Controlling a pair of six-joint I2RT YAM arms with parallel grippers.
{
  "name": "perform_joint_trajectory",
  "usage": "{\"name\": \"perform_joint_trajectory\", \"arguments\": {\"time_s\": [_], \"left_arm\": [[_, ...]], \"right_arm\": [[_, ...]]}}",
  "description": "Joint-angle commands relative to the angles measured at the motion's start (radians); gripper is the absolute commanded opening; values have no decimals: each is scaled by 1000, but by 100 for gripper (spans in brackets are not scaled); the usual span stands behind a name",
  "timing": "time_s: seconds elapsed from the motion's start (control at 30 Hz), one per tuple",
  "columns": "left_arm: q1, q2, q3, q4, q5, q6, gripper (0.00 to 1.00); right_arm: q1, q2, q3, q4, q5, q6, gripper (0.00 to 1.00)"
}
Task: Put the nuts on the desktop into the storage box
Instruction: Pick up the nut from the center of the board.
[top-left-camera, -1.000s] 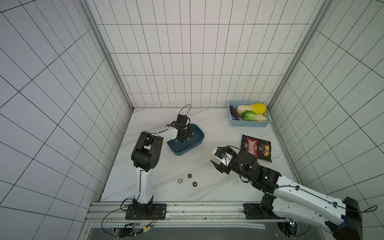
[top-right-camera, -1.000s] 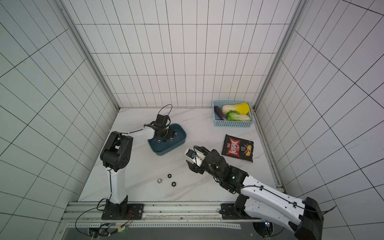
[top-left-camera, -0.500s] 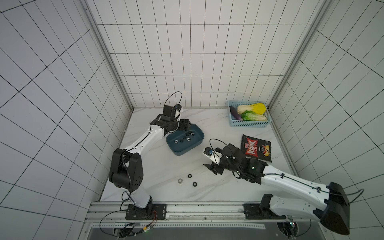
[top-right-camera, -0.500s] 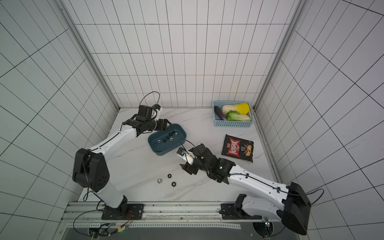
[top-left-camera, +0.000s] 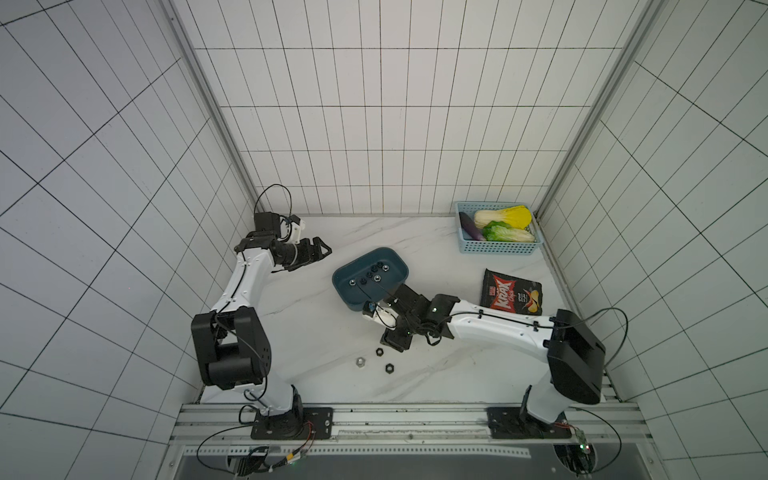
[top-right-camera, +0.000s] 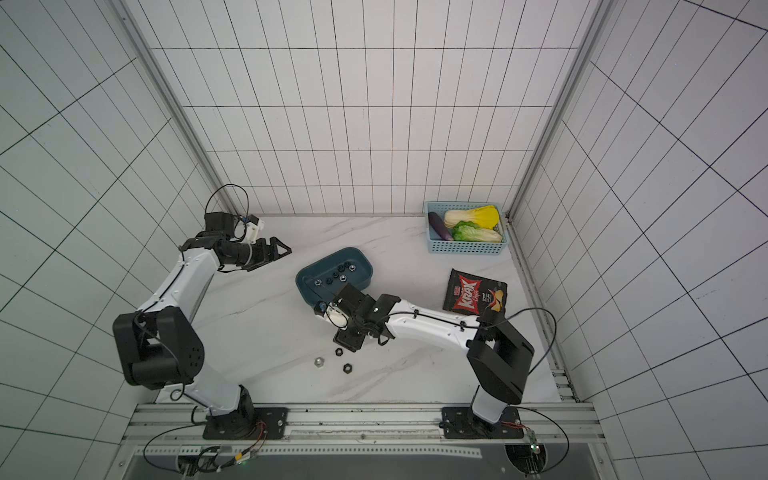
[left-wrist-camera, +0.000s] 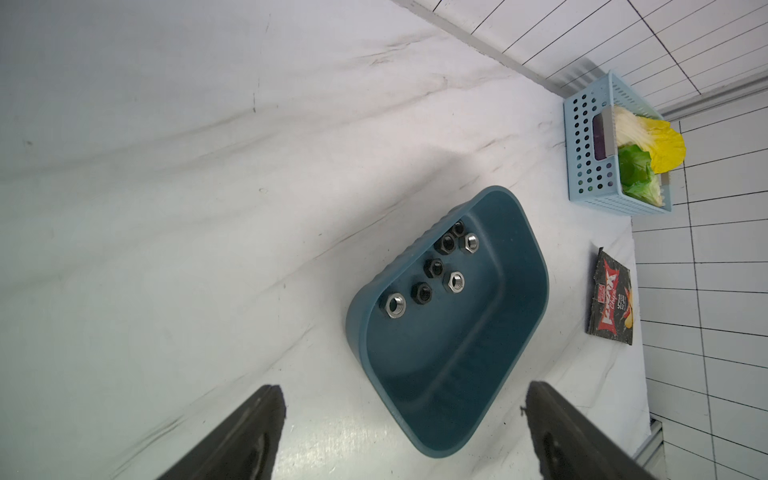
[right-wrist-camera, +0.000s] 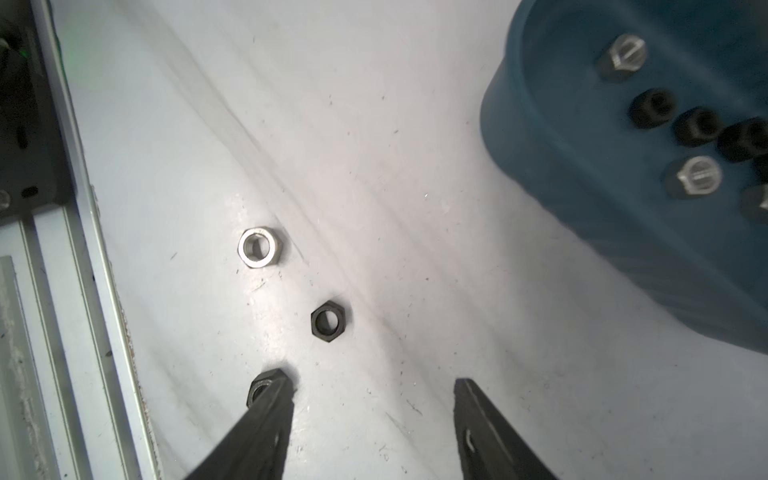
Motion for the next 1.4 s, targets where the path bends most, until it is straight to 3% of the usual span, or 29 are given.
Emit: {"name": "perform_joint_trajectory", "arguments": {"time_s": [0.0,0.2,0.47,1.07,1.37], "left_arm": [[8,-29,42,-139,32,95,95],[12,-30,56,-258,-20,181,95],[15,-28,50,-261,-36,188,95],[16,-28,32,-237,-39,187,95],[15,-29,26,-237,-21,186,95]], "right_arm": [[19,78,85,-128,-19,-18,61],[27,211,206,-266,-34,-20,54],[41,281,277,-346,-38,-19,53],[54,358,322,-307,22,-28,51],[53,363,311,-280,42,-39,44]]}}
